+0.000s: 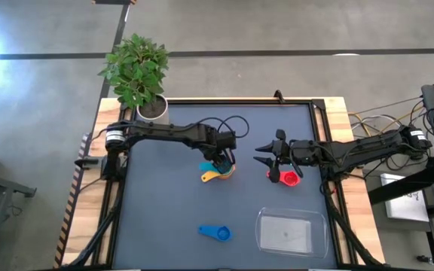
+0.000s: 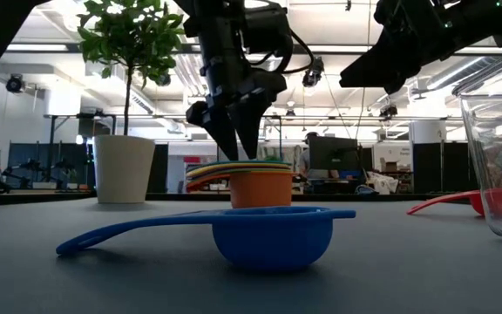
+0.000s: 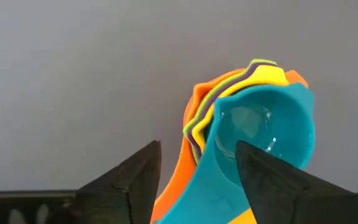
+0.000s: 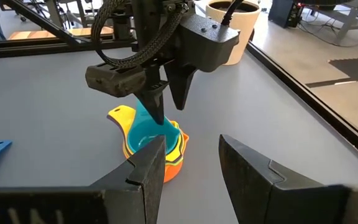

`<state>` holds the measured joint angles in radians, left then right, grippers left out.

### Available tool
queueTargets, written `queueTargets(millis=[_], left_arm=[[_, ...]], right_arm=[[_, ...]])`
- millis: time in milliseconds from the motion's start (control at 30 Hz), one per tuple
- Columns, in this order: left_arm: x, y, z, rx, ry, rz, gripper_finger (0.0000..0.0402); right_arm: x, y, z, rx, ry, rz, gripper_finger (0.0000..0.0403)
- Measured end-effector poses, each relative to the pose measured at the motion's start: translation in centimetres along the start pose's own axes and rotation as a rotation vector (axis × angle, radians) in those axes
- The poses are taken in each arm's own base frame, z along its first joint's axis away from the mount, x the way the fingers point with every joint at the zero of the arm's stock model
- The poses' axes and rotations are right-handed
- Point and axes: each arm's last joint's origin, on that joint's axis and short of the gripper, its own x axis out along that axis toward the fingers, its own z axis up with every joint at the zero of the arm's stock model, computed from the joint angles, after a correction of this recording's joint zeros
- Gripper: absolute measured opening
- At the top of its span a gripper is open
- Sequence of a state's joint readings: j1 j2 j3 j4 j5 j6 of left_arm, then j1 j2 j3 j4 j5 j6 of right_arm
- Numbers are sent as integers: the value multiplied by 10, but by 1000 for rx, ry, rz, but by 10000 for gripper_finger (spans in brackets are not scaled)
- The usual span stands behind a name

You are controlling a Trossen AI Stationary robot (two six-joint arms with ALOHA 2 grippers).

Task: Nest measuring cups in basket
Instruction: Stack the red measuring cup on top of the light blue measuring cup

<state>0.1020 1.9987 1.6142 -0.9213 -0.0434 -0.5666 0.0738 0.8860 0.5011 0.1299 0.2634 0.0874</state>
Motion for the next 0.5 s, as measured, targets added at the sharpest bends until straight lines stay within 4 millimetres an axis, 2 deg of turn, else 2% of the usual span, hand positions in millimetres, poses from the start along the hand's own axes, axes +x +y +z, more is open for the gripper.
queueTargets(millis=[233,300,400,500], left_arm=[[-1,0,-2,35,16,5,200],[-6,-8,-4,81,-21,-13,197],[-32,-29,-16,198,-152,2,190],[-60,-42,-36,256,-279,85,184]], right_arm=[[0,0,0,-11,4,0,139],[0,0,-1,-15,8,-1,139],[0,0,-1,-28,14,-1,139],[0,0,-2,-32,15,-3,139]])
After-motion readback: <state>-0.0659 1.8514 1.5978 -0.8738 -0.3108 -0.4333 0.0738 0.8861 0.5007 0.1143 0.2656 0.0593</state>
